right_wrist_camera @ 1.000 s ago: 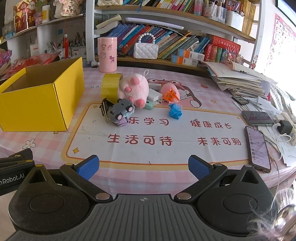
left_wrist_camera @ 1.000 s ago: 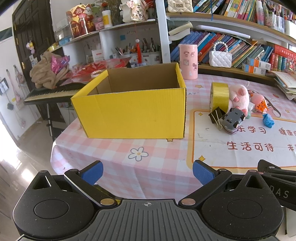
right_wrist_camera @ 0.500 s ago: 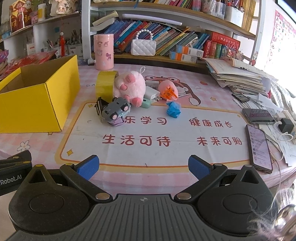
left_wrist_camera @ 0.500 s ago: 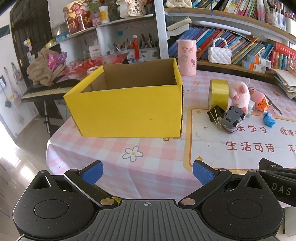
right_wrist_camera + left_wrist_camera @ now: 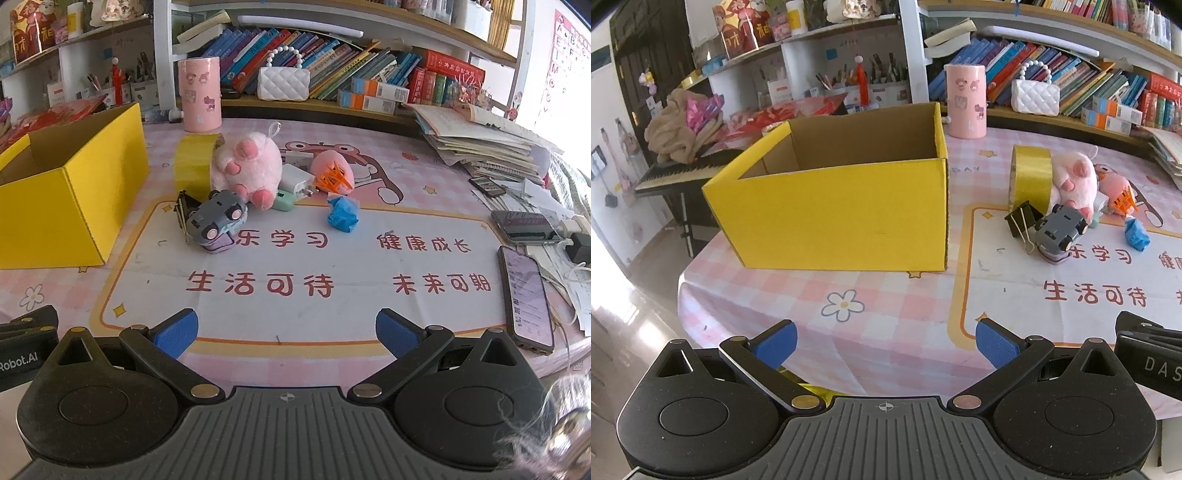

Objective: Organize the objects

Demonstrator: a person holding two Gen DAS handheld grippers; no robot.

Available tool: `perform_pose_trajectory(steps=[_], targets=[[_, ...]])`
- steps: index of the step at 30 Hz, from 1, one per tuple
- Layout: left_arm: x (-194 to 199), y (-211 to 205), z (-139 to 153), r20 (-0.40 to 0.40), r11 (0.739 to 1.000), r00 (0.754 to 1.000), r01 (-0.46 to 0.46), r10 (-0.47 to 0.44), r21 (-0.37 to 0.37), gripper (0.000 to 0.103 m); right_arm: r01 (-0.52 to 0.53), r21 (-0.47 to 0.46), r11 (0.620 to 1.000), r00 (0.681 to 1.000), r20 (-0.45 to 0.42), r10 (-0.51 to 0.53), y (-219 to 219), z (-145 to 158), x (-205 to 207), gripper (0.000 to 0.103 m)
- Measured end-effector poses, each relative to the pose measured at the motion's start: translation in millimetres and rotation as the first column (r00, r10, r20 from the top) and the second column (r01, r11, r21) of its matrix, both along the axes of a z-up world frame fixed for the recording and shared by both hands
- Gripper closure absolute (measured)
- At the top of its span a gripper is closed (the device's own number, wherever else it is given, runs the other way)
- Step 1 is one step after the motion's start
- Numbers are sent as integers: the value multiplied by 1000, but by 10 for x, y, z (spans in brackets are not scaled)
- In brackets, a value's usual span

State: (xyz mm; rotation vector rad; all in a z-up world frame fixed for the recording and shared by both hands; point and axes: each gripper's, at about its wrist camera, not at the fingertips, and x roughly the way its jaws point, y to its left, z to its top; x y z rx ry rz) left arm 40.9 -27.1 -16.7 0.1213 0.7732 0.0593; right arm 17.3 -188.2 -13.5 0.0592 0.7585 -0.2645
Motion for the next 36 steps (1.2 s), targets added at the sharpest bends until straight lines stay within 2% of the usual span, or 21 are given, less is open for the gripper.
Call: perform_pose_trajectory(steps=[16,22,27,29,31,36], targets=[[272,-407,-67,-31,999,999,14,-15,-33,0,-9,23,1000,1000,20,9,-546,-39,400,0],[380,-605,-63,-16,998,1000,24,-25,-57,0,-26,19,999,999,36,25,-799,-72,615,4],[445,-753,-29,7,995,999,39,-38,-88,1,-37,40,999,998,49,35,-1013,-114,837,19],[473,-804,-15,12,992,999,54,-53,-113,1,-43,67,997,998,51,39,-1106,-138,935,30],[504,-859,-9,15,991,998,59,-58,-120,2,-51,88,995,998,43,47,-1174,-176,1025,36],[596,-978,-13,11,991,999,50,-49,-120,7,-74,124,990,997,26,72,-1287,-262,1232,43]])
